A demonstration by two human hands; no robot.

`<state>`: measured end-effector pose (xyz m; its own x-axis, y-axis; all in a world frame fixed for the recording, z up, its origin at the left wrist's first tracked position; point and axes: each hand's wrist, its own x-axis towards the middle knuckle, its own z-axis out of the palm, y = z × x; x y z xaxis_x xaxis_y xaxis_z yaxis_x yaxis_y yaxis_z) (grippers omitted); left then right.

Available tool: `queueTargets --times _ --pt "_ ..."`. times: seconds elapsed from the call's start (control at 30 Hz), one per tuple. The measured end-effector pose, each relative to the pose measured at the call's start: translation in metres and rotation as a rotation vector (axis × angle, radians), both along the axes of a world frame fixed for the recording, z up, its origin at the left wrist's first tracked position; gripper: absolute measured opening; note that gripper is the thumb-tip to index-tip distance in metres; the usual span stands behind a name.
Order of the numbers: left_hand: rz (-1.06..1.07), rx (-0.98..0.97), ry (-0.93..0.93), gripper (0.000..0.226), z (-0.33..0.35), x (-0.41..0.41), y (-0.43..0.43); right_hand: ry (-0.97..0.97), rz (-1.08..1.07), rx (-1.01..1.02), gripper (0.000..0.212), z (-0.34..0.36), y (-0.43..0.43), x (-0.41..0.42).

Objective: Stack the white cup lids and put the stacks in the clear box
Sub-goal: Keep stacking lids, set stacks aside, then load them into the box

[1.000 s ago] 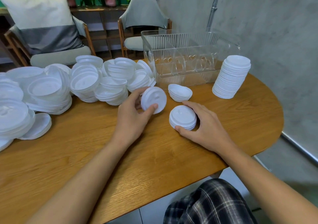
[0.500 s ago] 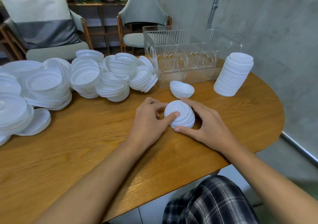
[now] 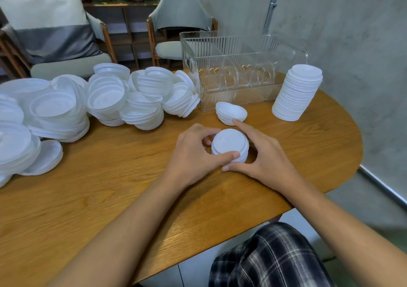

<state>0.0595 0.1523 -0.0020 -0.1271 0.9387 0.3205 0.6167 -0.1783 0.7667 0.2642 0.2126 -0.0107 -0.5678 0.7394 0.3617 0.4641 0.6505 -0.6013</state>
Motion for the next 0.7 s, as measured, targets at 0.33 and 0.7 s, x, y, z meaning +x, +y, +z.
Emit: queueTargets --times 0.33,0.7 --pt "0.024 -0.037 0.031 0.059 -0.0022 0.0096 0.0045 -0.033 -0.022 -0.011 0.110 -0.0003 -0.0004 -0.0006" --pt "0.000 -0.052 0.058 0.069 -0.0069 0.0039 0.0033 -0.093 -0.065 -0.018 0.109 -0.0035 -0.0006 -0.0005"
